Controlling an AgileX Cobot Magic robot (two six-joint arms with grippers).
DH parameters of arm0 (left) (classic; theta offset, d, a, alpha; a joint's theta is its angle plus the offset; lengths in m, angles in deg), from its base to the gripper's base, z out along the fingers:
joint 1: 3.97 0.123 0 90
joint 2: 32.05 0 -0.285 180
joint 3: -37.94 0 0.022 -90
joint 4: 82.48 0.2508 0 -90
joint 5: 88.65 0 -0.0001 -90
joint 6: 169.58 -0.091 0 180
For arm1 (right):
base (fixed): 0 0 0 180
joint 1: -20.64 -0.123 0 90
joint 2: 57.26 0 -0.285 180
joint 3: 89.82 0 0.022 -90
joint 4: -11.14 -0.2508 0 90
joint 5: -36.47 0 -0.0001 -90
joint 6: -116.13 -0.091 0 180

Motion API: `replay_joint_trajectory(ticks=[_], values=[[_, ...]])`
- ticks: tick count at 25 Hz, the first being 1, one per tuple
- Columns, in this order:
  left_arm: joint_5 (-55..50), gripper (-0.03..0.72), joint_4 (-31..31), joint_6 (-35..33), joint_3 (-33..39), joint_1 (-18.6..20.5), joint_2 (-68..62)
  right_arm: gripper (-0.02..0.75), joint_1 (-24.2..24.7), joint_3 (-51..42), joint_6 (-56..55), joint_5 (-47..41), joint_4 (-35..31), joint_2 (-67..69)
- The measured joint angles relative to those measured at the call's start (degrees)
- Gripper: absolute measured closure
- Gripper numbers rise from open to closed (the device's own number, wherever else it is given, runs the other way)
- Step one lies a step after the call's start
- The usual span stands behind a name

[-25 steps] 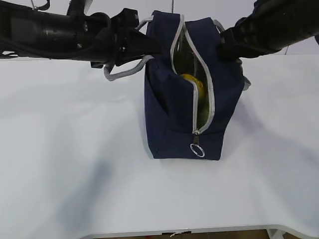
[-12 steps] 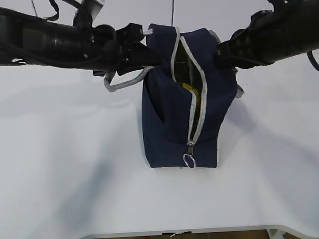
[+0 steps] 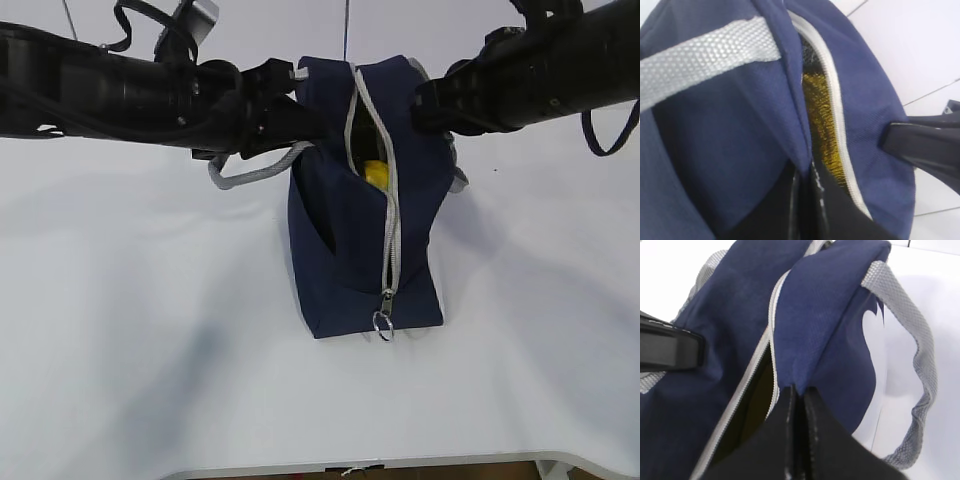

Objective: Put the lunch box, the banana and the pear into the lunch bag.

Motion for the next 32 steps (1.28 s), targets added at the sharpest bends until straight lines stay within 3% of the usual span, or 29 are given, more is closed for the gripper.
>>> replay_joint_trajectory(ticks=[10,17,20,32], values=[[0.91,0.702,-0.09,-0.12,0.00,0.00,0.00,0.708,0.00,0.00,1.11,0.12,-2.47,0.13],[0.91,0.702,-0.09,-0.12,0.00,0.00,0.00,0.545,0.00,0.00,1.57,0.12,-3.07,0.13],[0.91,0.702,-0.09,-0.12,0.00,0.00,0.00,0.509,0.00,0.00,1.57,-0.14,-3.75,0.13],[0.91,0.702,-0.11,-0.12,0.00,0.00,0.00,0.494,0.00,0.11,1.62,-2.81,-4.38,-6.71]])
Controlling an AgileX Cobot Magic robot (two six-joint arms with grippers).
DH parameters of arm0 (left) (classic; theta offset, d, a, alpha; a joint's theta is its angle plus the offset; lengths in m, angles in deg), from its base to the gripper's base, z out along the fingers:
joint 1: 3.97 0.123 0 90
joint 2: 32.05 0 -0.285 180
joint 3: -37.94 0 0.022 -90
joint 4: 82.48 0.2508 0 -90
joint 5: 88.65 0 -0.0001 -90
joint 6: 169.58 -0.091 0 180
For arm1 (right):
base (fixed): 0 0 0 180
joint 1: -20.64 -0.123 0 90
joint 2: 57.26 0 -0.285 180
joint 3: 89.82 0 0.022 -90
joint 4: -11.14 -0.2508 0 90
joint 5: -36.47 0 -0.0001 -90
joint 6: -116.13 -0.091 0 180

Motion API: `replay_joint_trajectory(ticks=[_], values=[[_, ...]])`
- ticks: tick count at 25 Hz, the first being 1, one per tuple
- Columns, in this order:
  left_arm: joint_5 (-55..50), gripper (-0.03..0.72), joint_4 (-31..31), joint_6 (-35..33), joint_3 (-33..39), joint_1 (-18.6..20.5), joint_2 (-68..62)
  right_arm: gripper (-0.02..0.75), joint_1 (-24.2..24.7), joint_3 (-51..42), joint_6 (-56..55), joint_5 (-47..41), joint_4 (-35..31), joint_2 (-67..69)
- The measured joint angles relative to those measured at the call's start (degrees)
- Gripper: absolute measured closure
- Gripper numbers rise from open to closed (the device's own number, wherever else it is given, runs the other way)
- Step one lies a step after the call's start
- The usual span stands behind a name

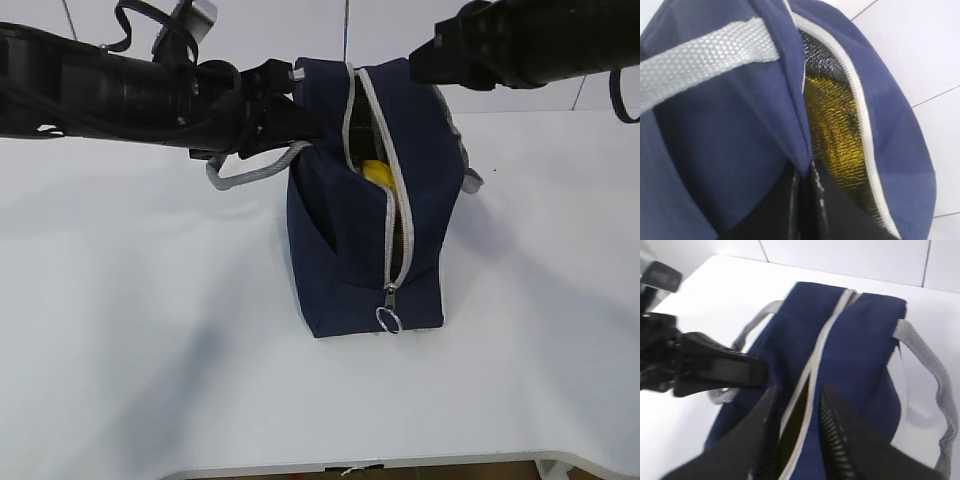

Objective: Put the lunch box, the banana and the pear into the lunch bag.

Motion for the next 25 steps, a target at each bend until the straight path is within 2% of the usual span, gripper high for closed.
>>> replay_joint_trajectory(ticks=[8,19,22,25], values=[[0.00,0.702,0.00,0.00,0.00,0.00,0.00,0.494,0.00,0.00,1.28,-8.40,1.18,-5.39],[0.00,0.699,0.00,0.00,0.00,0.00,0.00,0.494,0.00,0.00,1.49,-23.11,6.30,-9.87],[0.00,0.662,0.00,-0.12,0.00,0.00,0.00,0.494,0.00,0.00,1.39,-24.52,6.55,-10.97],[0.00,0.563,-0.10,-0.19,-0.04,0.00,0.00,0.494,0.00,0.00,1.13,-25.62,7.20,-11.88]])
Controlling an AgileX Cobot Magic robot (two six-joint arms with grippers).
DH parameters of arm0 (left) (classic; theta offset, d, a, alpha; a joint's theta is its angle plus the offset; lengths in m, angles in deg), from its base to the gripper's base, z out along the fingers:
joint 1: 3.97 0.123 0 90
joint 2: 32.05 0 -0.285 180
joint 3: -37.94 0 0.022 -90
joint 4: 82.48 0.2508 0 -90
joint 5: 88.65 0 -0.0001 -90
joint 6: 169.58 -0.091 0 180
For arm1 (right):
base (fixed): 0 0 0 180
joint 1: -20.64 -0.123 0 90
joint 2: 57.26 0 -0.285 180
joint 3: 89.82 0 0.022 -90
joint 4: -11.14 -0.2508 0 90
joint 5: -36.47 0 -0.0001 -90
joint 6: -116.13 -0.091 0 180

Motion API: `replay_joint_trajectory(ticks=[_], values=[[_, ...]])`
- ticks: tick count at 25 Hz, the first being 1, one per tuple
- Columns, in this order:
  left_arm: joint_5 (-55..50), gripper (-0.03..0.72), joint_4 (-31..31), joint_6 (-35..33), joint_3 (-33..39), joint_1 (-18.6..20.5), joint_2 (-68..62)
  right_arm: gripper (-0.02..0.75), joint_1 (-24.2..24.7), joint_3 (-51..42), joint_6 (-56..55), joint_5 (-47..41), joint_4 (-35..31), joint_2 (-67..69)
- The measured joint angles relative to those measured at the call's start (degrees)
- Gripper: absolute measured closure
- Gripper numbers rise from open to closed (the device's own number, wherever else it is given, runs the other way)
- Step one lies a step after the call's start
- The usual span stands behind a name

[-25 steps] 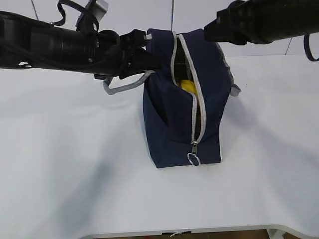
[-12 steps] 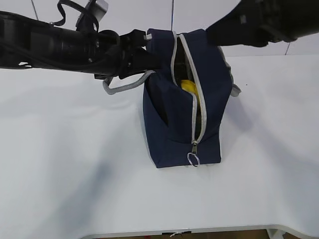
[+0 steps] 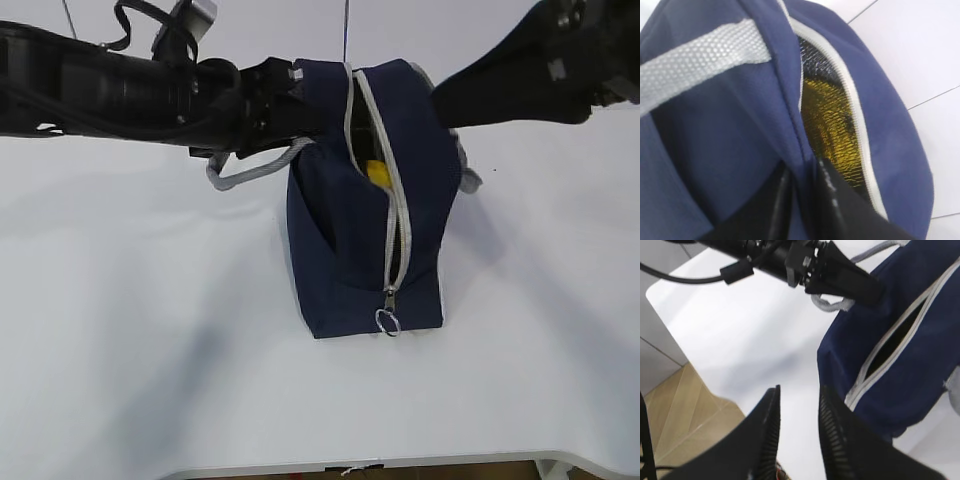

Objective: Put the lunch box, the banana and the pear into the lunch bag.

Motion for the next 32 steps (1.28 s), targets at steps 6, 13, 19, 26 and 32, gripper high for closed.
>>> replay_joint_trajectory(ticks=[6,13,19,26,32], values=[[0.00,0.424,-0.12,-2.06,-0.09,0.00,0.00,0.494,0.00,-0.22,-2.52,-5.12,4.70,-1.91],[1.71,0.405,-0.48,-11.95,-0.09,0.00,1.08,0.494,0.00,-4.30,-3.08,-5.23,5.44,-8.07],[2.90,0.356,-0.38,-20.15,-0.09,0.00,5.33,0.494,0.00,-7.49,-3.57,-4.84,5.44,-13.51],[2.90,0.332,0.53,-20.53,-0.09,0.00,10.01,0.494,0.00,-11.15,-4.15,-4.22,5.44,-18.33],[2.06,0.330,20.02,-4.94,-0.09,-0.04,17.78,0.494,0.00,-14.66,-4.25,-2.61,5.44,-21.84]])
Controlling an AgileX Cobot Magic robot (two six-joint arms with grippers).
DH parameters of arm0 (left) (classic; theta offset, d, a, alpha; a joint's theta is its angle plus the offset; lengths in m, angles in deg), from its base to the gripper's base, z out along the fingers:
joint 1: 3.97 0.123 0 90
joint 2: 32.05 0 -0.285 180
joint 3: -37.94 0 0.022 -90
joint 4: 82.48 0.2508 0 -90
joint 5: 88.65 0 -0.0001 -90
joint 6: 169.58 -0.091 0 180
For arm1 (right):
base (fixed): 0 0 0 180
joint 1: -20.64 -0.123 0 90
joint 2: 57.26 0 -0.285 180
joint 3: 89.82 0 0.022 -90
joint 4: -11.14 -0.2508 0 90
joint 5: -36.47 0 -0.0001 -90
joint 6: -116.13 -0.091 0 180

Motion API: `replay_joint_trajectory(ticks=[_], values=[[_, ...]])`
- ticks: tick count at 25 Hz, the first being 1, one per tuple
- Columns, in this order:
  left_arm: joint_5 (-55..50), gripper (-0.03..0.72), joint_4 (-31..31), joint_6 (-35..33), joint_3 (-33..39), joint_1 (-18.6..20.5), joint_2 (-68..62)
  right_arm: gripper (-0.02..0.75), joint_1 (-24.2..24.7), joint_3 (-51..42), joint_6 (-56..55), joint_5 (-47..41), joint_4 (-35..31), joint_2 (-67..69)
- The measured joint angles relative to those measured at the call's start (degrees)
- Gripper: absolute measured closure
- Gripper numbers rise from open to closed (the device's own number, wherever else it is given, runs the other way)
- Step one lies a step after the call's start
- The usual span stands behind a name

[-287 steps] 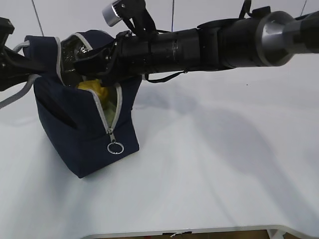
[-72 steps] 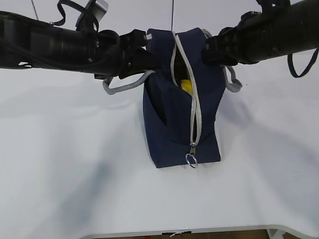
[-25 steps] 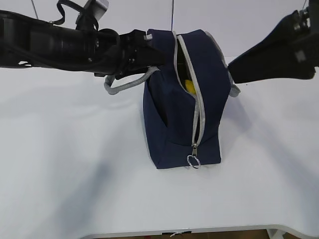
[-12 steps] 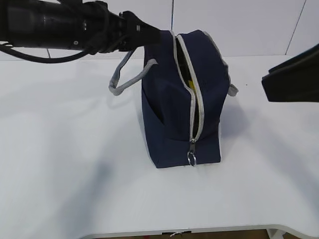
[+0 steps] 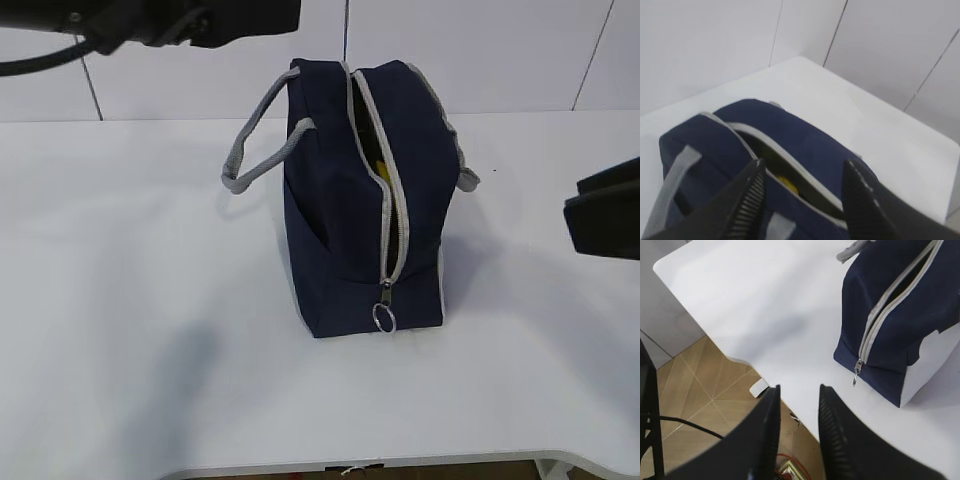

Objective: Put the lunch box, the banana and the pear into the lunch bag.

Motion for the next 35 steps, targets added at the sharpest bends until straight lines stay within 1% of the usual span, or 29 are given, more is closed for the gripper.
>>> replay_joint_trajectory(ticks=[1,3,5,7,10,13,18,20,22,25,28,32,35], values=[[-0.24,0.330,4.08,4.62,0.00,0.00,1.13,0.494,0.00,-0.48,0.00,0.48,0.00,-0.53],[-1.20,0.330,9.26,12.38,0.00,0.00,2.55,0.494,0.00,-1.36,0.00,1.50,-0.55,-1.28],[-2.04,0.329,11.41,18.43,0.00,0.00,3.12,0.494,0.00,-2.06,-0.02,2.56,-1.48,-1.71],[-3.19,0.329,12.13,24.08,0.00,0.00,3.10,0.494,0.00,-2.84,-0.02,3.55,-1.93,-1.96],[-5.43,0.322,12.78,29.00,0.00,-0.10,2.63,0.494,0.00,-3.60,-0.02,4.22,-2.15,-2.05],[-6.77,0.310,14.76,33.09,0.00,-1.39,1.75,0.494,0.00,-4.11,0.20,5.11,-2.41,-2.07],[-7.02,0.285,23.71,41.64,0.00,-7.04,-0.91,0.494,0.00,-5.09,0.52,6.04,-2.49,-2.07],[-6.23,0.282,26.84,45.09,0.00,-8.35,-1.70,0.494,0.00,-5.82,0.52,6.16,-2.49,-2.07],[-4.94,0.281,29.05,48.68,0.00,-8.68,-2.44,0.494,0.00,-6.45,0.56,6.39,-2.49,-2.07],[-2.92,0.281,29.68,51.35,0.00,-8.68,-3.82,0.494,0.00,-7.51,0.92,7.12,-2.82,-2.07],[-2.15,0.280,29.55,53.16,0.00,-8.68,-6.13,0.494,0.00,-8.14,2.94,8.14,-4.62,-2.07],[-0.97,0.280,24.85,53.90,0.00,-8.68,-8.03,0.494,0.00,-8.77,5.58,8.80,-6.61,-2.07],[-0.43,0.280,23.29,54.02,0.00,-8.68,-8.03,0.494,0.00,-8.89,6.42,9.31,-6.89,-2.07]])
